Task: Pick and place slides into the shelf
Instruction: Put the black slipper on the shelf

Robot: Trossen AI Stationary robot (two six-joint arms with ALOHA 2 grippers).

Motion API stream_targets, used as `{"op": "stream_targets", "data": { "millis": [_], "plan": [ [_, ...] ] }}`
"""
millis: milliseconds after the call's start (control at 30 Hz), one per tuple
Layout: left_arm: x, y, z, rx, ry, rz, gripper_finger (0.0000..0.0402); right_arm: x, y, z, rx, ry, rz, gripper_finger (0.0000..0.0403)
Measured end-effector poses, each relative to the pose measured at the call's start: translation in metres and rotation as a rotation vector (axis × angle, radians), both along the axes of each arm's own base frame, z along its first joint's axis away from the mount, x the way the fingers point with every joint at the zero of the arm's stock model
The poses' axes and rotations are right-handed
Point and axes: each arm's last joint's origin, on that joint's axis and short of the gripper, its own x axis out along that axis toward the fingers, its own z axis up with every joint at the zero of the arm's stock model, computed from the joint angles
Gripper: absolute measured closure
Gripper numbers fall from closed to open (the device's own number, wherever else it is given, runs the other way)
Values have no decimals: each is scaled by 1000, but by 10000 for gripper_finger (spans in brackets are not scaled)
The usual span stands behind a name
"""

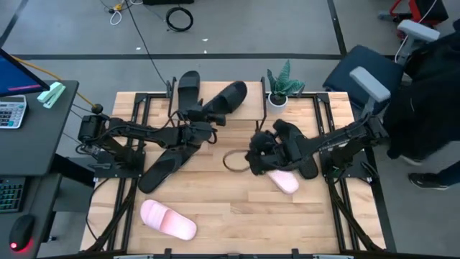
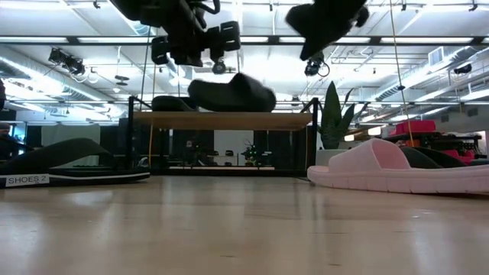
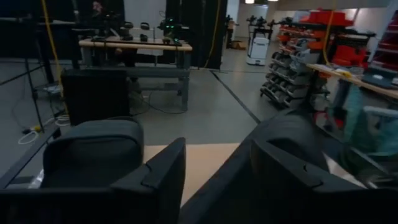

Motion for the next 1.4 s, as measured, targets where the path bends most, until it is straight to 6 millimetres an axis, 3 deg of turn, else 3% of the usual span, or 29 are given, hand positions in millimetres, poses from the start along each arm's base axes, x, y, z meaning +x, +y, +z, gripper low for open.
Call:
{"op": "stream_targets", "data": {
  "millis": [233, 400, 500, 667, 767, 833, 933, 1033, 1200, 1400],
  "plan": [
    [-1, 9, 0, 13, 71, 22, 239, 27, -59, 12, 89, -145, -11, 389],
    [-1, 11, 3, 41, 178, 14, 247, 32, -103, 16, 214, -211, 41, 393],
    [-2, 10, 11, 75, 334, -88, 253, 30, -116, 15, 243, -184, 53, 397],
    [-11, 10, 31, 176, 562, -260, 258, 26, -121, 9, 308, -109, 99, 396],
    [-19, 13, 44, 260, 716, -302, 255, 26, -111, 7, 368, -78, 168, 394],
    [-23, 17, 48, 341, 909, -360, 252, 24, -97, 7, 443, -69, 223, 394],
    [-27, 22, 43, 439, 1200, -477, 250, 22, -69, 14, 499, -77, 315, 395],
    [-30, 31, 32, 446, 1361, -586, 248, 18, -34, 20, 513, -82, 409, 393],
    [-30, 61, 19, 398, 1355, -667, 244, 7, 19, 26, 490, -87, 500, 391],
    [-27, 84, 15, 469, 1293, -787, 244, -6, 61, 27, 434, -98, 526, 393]
  ]
}}
